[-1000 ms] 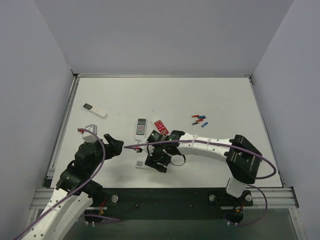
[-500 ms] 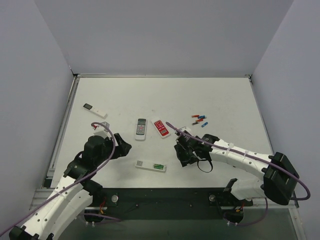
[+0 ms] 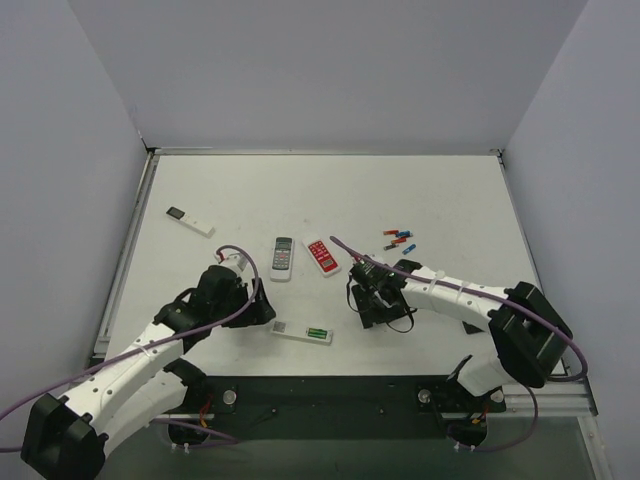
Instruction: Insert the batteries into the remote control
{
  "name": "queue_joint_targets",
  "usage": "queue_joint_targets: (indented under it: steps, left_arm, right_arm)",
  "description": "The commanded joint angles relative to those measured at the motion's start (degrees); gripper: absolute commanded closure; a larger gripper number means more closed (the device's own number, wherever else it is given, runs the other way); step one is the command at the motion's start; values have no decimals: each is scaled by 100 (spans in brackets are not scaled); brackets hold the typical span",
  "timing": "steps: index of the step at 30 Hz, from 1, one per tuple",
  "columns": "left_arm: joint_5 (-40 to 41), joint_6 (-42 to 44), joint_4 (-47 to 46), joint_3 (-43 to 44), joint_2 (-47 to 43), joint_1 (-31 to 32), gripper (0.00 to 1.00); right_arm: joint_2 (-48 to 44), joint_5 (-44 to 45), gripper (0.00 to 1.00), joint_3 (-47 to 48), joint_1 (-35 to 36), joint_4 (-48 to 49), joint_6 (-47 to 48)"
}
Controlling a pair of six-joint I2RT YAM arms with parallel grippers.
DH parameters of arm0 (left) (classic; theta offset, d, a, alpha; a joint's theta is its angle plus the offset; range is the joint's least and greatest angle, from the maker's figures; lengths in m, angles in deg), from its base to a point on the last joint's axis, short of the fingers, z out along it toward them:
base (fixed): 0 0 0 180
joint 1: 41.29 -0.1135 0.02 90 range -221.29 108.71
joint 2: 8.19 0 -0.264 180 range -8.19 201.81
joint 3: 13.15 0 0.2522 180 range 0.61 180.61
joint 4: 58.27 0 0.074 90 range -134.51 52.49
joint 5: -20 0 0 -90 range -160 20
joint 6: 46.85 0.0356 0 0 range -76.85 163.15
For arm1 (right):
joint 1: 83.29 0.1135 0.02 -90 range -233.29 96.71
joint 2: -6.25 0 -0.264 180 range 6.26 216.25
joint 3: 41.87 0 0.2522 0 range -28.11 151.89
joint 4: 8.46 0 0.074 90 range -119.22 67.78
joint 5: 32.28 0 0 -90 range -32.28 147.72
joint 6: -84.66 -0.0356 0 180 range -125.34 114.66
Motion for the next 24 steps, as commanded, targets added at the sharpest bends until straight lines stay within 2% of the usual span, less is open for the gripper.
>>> queue_joint_targets:
  steps: [1,24]
  left_arm:
    - [152,102,-20,312,54,154,16]
    - [302,102,-248,312,819,663,16]
  right_arm:
    - [207,-73,53,308,-64,105,-22]
    - [788,-72,65,115,-213,246,-66]
